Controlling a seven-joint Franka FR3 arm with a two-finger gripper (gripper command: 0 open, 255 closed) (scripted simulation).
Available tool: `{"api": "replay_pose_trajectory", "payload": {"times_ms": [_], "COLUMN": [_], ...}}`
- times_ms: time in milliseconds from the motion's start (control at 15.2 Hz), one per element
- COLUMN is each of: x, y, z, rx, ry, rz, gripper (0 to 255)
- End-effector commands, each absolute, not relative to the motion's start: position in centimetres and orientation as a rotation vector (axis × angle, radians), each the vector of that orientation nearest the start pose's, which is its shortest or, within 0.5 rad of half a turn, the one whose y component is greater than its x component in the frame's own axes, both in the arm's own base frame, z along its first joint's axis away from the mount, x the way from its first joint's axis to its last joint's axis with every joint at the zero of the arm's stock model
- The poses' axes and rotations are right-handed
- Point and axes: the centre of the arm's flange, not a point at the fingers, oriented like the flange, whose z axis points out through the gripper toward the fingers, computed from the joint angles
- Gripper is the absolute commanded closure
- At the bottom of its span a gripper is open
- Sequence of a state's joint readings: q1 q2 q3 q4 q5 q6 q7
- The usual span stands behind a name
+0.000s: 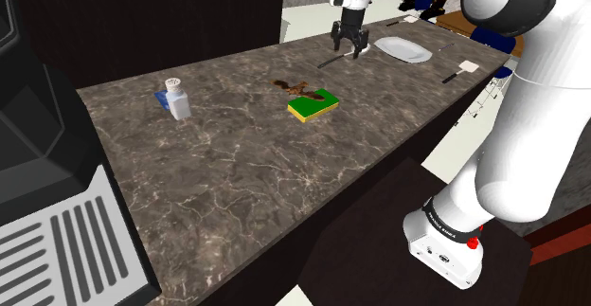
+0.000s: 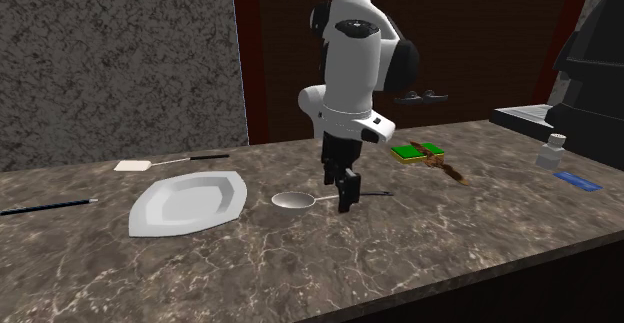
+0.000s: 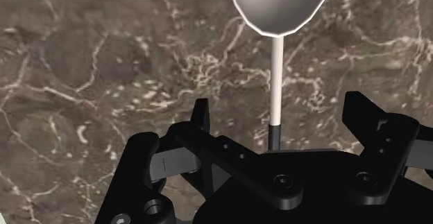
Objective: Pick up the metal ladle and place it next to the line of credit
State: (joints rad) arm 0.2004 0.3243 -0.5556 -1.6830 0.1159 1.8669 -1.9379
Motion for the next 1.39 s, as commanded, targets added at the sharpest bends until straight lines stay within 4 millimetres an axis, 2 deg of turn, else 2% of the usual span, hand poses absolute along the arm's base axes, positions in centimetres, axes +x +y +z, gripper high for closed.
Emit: {"api": "replay_pose_trajectory", "payload": {"times_ms": [0, 396, 462, 1056, 1320], "x": [60.4, 60.4, 60.4, 60.4, 60.4], "y": [-18.3, -18.3, -18.3, -18.3, -18.3], "z": [42.4, 42.4, 42.4, 42.4, 44.5], "rx": [-2.192, -2.192, -2.192, -2.191, -2.192], "ry": [-2.167, -2.167, -2.167, -2.167, -2.167], "rz": [0.142, 0.142, 0.142, 0.142, 0.142], "gripper": [0, 0, 255, 255, 255]}}
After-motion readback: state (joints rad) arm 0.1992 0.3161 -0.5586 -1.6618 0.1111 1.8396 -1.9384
